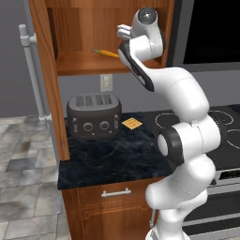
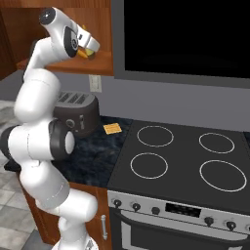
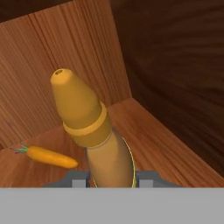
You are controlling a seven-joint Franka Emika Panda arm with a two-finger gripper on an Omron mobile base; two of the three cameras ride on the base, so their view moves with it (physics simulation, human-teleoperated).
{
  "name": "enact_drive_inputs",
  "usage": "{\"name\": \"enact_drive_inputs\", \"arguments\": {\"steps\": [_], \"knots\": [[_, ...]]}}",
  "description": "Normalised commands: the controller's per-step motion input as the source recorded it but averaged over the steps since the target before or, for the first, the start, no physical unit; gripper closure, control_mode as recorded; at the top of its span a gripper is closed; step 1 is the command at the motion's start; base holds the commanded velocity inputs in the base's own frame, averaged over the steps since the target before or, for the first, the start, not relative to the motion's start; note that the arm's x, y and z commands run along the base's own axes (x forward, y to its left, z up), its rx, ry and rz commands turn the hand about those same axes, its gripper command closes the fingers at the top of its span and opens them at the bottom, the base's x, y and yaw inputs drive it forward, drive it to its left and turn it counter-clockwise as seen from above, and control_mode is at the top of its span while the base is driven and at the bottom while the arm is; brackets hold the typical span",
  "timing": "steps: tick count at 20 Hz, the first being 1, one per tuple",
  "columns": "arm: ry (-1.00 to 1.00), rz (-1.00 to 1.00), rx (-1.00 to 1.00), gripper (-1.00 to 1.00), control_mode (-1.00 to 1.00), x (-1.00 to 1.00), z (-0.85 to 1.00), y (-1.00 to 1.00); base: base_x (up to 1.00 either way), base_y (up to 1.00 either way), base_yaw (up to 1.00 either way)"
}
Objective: Pick the cereal and honey bottle from the counter and place them in the cabinets closest to them.
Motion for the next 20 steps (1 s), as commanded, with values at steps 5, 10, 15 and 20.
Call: {"name": "enact_drive_inputs", "arguments": {"steps": [5,10,15,20], "knots": [[0.01,0.0,-0.02,-1.0,-1.0,0.16,-0.05,0.04,0.0,0.0,0.0],[0.0,0.0,0.0,-1.0,-1.0,0.0,0.0,0.0,0.0,0.0,0.0],[0.0,0.0,0.0,-1.0,-1.0,-0.17,0.08,0.0,0.0,0.0,0.0],[0.0,0.0,-0.07,-1.0,-1.0,-0.64,0.0,0.0,0.0,0.0,0.0]]}}
